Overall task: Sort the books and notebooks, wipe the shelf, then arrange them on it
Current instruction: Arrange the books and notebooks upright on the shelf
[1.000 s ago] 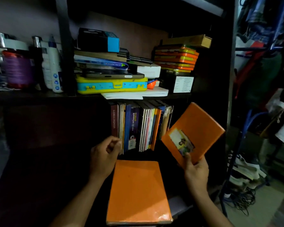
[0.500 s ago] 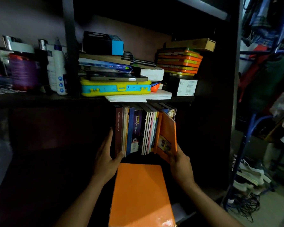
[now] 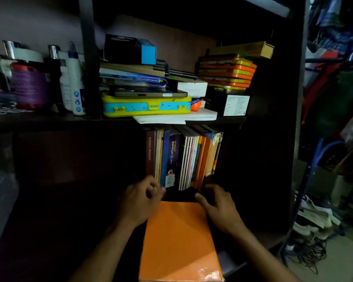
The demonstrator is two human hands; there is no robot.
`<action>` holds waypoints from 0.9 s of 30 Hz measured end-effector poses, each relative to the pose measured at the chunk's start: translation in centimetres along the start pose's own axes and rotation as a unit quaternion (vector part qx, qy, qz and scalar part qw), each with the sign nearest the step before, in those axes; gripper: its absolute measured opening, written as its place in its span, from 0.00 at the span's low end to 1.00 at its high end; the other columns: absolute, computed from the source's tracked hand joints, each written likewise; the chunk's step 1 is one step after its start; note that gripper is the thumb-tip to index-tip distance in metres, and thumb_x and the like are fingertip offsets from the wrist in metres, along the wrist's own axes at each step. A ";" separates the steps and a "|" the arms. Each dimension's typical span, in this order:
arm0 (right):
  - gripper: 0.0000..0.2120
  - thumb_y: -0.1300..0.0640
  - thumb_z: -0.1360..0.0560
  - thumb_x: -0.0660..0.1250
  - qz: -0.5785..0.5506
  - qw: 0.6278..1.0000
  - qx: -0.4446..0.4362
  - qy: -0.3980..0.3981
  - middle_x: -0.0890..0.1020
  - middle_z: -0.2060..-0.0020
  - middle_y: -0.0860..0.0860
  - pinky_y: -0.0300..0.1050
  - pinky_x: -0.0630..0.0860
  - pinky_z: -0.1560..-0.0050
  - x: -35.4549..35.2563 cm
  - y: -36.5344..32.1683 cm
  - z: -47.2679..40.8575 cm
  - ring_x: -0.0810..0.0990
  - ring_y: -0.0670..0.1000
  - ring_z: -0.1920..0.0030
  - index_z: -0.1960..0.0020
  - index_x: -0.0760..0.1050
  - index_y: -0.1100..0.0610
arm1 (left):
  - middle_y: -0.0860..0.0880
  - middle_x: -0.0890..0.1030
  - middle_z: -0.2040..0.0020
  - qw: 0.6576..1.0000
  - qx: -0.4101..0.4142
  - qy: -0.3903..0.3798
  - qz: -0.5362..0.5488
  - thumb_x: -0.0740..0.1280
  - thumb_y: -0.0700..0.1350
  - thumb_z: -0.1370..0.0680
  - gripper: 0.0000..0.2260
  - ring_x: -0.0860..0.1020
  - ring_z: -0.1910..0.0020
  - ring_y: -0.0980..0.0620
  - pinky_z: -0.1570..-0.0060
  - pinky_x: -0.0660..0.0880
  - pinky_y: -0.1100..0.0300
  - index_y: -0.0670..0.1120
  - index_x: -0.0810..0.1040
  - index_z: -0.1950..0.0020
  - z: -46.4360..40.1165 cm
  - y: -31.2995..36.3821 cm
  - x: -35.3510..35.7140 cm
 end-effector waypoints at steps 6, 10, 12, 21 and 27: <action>0.32 0.20 0.36 0.54 0.092 0.991 -0.023 -0.096 0.69 0.44 0.43 0.47 0.68 0.37 -0.7 -1.3 1.9 0.70 0.48 0.40 0.44 0.66 0.42 | 0.57 0.61 0.29 0.955 0.012 -0.254 -0.151 0.67 0.74 0.31 0.38 0.61 0.29 0.53 0.31 0.67 0.50 0.62 0.65 0.24 0.7 0.4 1.3; 0.18 0.43 0.26 0.75 -0.230 0.970 -0.046 -0.058 0.78 0.54 0.49 0.40 0.80 0.60 -2.0 -1.0 2.7 0.80 0.41 0.57 0.47 0.68 0.48 | 0.56 0.66 0.33 0.966 -0.012 -0.258 0.010 0.72 0.69 0.30 0.31 0.71 0.37 0.52 0.46 0.75 0.55 0.65 0.62 0.33 0.9 1.1 1.7; 0.22 0.46 0.29 0.78 -0.341 0.938 -0.025 -0.058 0.82 0.52 0.54 0.48 0.84 0.57 -2.4 -0.7 2.7 0.84 0.47 0.54 0.42 0.70 0.47 | 0.57 0.69 0.37 0.976 -0.010 -0.200 0.084 0.74 0.64 0.28 0.25 0.74 0.42 0.52 0.53 0.75 0.59 0.63 0.64 0.38 0.9 1.7 1.7; 0.11 0.54 0.21 0.70 -0.436 0.900 0.032 -0.013 0.87 0.51 0.54 0.48 0.83 0.54 -3.3 0.6 2.8 0.86 0.54 0.53 0.40 0.80 0.57 | 0.60 0.75 0.43 0.967 0.024 0.093 0.237 0.64 0.70 0.30 0.24 0.77 0.50 0.65 0.60 0.74 0.65 0.62 0.70 0.38 0.4 1.9 -0.3; 0.09 0.49 0.17 0.62 -0.419 0.842 0.063 0.334 0.81 0.50 0.42 0.46 0.77 0.49 -5.1 2.4 3.6 0.81 0.42 0.51 0.37 0.72 0.44 | 0.52 0.69 0.36 0.963 -0.019 0.199 0.180 0.70 0.57 0.23 0.30 0.76 0.48 0.53 0.61 0.73 0.64 0.55 0.64 0.24 -0.5 -1.2 -0.6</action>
Point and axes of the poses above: each hand's wrist, its own z-axis away from the middle knuckle, its own x-axis out of the palm, y = z × x, the point moved 2 cm from there along -z, towards the middle knuckle
